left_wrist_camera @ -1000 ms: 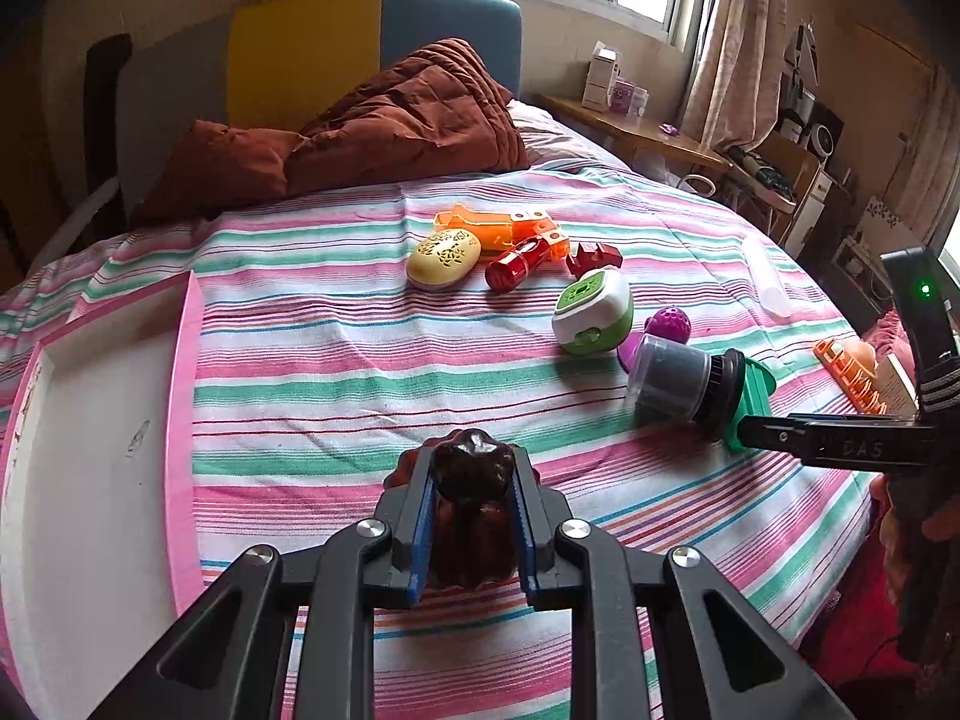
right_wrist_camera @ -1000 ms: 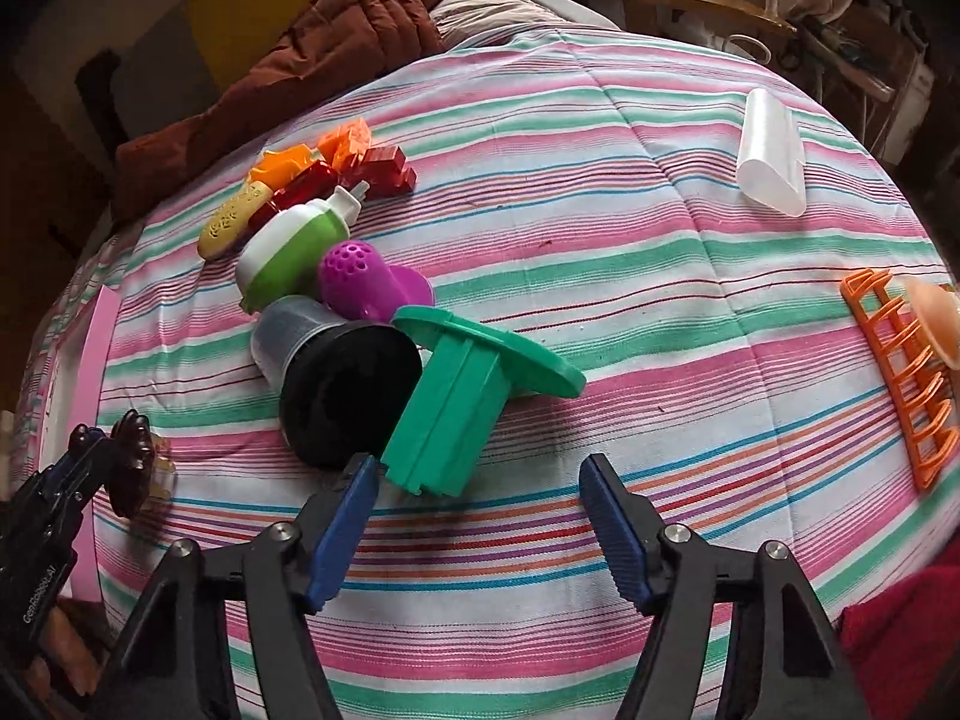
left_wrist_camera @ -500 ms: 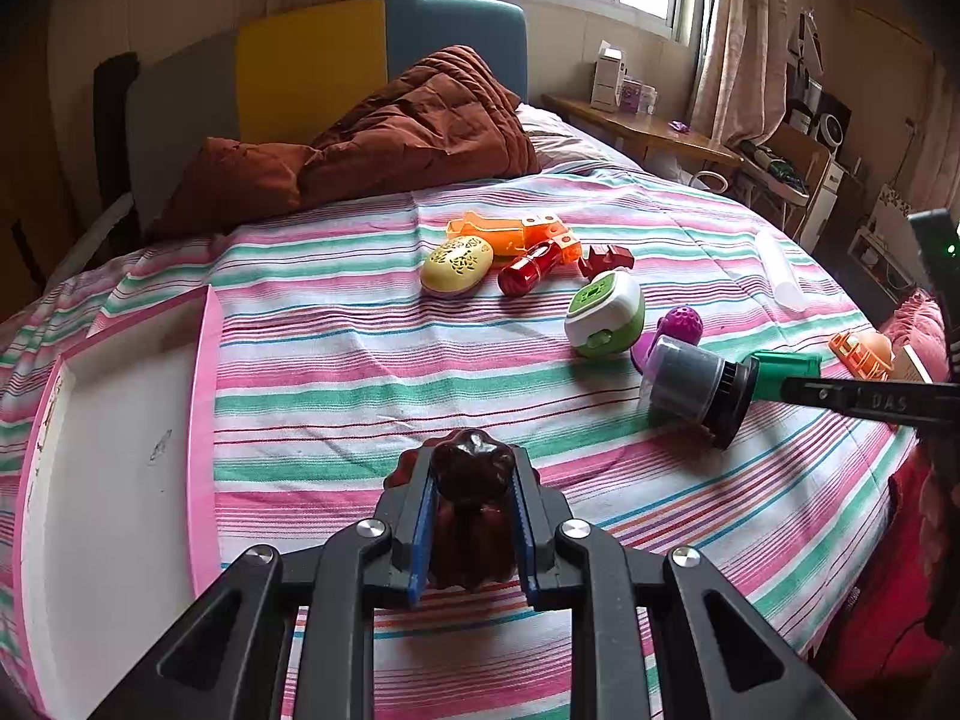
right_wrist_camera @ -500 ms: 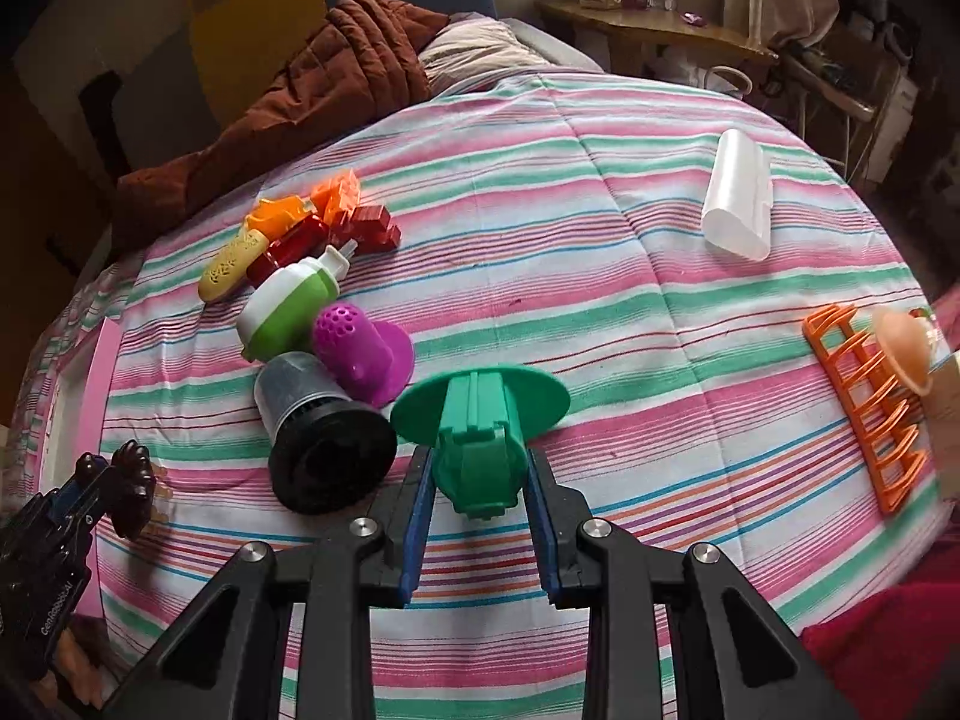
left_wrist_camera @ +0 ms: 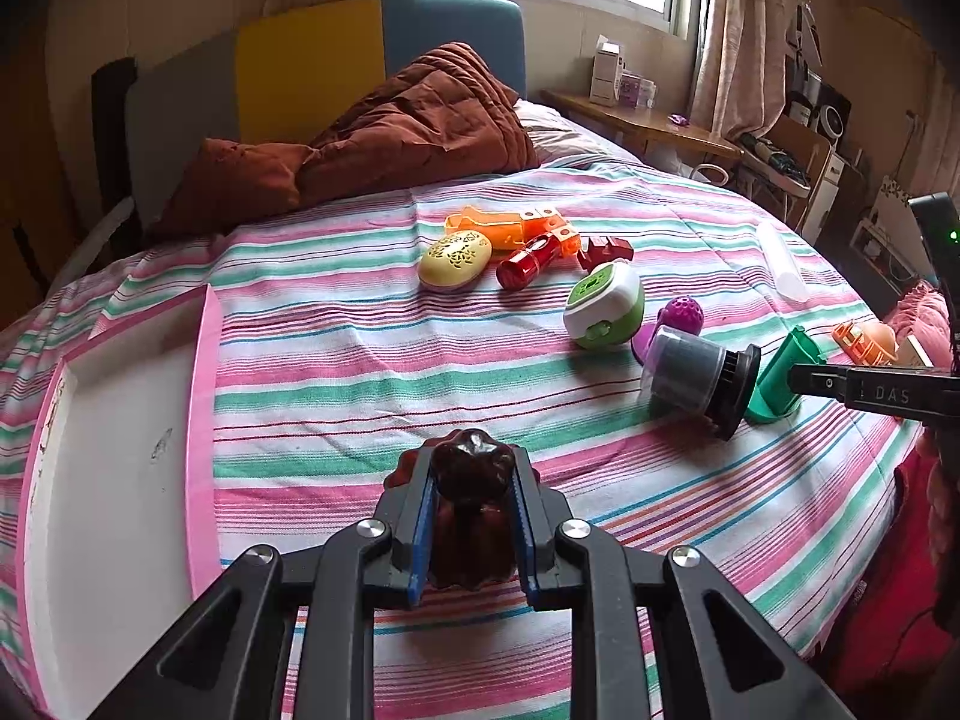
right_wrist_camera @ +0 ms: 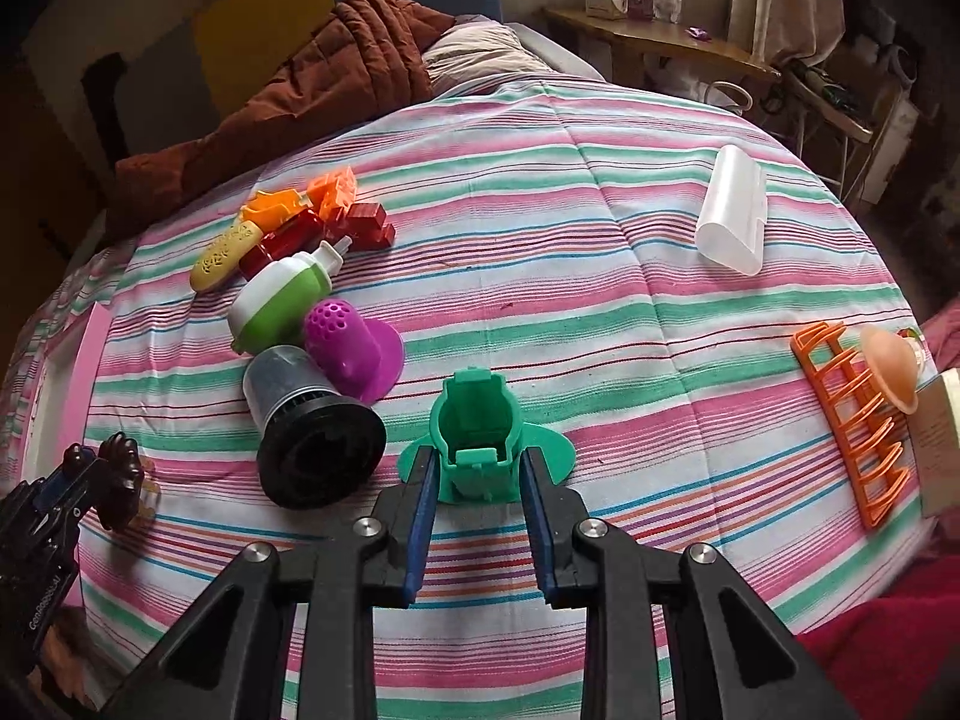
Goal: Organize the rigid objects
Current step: 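Grasp the green stand-shaped toy with the right tool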
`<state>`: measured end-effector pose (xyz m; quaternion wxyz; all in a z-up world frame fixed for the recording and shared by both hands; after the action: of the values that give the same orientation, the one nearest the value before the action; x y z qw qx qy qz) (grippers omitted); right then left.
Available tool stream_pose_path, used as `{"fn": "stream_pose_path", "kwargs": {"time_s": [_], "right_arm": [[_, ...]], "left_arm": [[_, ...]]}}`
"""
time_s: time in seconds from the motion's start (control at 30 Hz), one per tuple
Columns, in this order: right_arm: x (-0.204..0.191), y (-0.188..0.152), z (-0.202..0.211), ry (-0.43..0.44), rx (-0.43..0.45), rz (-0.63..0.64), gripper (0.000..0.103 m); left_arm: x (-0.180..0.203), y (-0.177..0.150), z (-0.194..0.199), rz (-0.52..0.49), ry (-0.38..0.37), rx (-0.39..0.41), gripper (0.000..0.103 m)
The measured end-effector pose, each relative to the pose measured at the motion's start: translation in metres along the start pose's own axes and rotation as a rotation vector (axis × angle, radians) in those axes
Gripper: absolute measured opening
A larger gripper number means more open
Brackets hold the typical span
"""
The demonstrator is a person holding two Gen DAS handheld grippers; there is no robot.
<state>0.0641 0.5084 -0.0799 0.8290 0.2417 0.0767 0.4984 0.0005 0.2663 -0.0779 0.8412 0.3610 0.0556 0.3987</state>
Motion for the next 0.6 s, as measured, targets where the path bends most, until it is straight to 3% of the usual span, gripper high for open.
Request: {"fn": "stream_pose_path", "kwargs": {"time_s": [0.23, 0.6], "right_arm": [[0.001, 0.000, -0.007, 0.000, -0.008, -0.016, 0.033], [-0.002, 0.000, -0.006, 0.008, 0.013, -0.012, 0.022]], "left_arm": [[0.000, 0.000, 0.000, -0.007, 0.005, 0.000, 0.021], [0.001, -0.001, 0.001, -0.008, 0.008, 0.001, 0.021]]}}
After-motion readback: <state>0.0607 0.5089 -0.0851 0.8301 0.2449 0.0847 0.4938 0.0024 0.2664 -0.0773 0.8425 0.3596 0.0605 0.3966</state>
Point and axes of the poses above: each gripper's, at about its wrist camera, not at the fingertips, and z roughly against the way its jaws point, x to its right, y to its top, the point moved 4 cm from there along -z, roughly the way its jaws point, and after that the axes turned 13 degrees about -y, right-handed, at the moved point
